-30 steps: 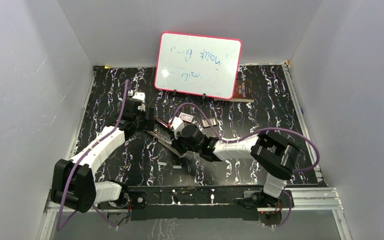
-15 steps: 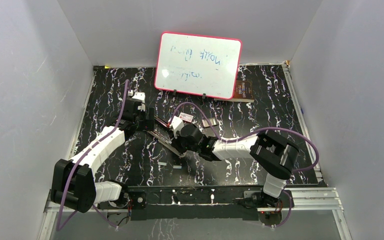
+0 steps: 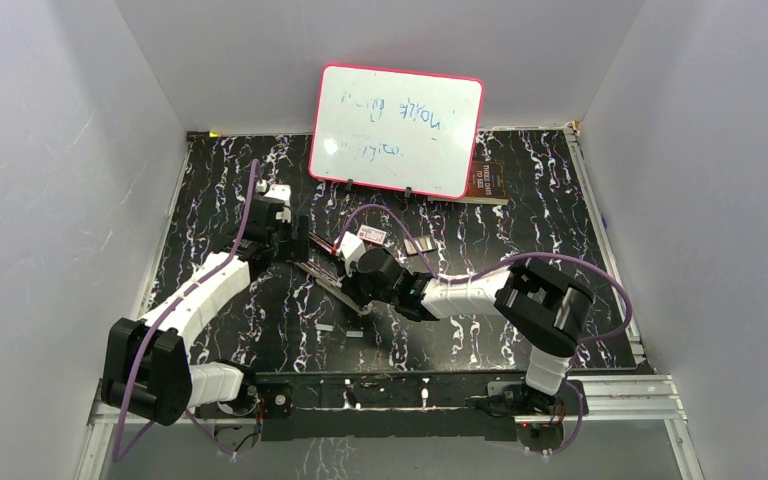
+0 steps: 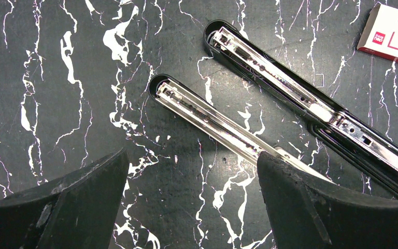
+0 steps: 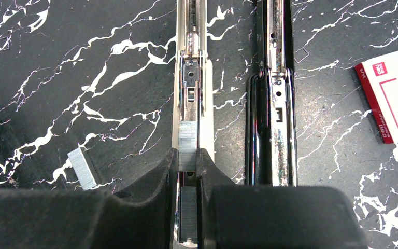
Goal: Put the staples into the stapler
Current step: Install the staple into the stapler.
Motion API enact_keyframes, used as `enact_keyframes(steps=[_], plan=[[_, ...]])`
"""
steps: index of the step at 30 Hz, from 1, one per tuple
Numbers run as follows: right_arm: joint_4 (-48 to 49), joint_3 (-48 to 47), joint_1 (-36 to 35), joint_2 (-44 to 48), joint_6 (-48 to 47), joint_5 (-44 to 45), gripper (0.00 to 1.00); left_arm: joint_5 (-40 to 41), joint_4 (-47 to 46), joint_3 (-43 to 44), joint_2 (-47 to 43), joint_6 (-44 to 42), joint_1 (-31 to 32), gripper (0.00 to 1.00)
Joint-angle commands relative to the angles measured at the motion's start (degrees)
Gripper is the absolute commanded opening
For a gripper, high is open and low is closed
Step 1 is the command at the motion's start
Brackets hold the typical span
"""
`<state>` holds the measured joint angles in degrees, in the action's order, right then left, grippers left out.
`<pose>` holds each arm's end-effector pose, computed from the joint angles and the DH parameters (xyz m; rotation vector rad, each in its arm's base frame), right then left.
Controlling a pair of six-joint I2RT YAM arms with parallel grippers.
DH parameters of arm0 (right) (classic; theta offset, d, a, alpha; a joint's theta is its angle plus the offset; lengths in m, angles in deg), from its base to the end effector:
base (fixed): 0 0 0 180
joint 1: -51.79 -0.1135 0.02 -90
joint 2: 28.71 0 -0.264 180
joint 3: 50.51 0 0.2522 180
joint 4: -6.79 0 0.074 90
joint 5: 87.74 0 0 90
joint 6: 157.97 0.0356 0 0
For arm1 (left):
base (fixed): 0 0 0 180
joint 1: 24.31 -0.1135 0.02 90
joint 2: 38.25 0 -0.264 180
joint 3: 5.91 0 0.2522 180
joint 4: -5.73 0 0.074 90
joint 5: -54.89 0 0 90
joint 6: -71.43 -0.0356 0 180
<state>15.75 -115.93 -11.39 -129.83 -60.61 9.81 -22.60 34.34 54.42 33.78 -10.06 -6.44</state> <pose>0.1726 0.3311 0.1762 -0.9040 1.8882 0.6312 0.2579 -0.0750 0.2431 0.0698 2.2533 0.0024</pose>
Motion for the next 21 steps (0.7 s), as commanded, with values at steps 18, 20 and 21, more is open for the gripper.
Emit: enact_keyframes(steps=[18,20,21], plan=[[-1.8,-2.7,-0.4,0.4,1.3,3.2,0.02,0.6,0.0,0.6,-1.2,-0.6,0.4,0.93],[-2.0,-2.6,-0.3,0.4,1.2,3.2,0.02,0.6,0.0,0.5,-1.2,-0.6,0.4,0.93],[-2.1,-2.6,-0.3,0.4,1.3,3.2,0.02,0.6,0.0,0.6,-1.3,-0.6,0.4,0.93]])
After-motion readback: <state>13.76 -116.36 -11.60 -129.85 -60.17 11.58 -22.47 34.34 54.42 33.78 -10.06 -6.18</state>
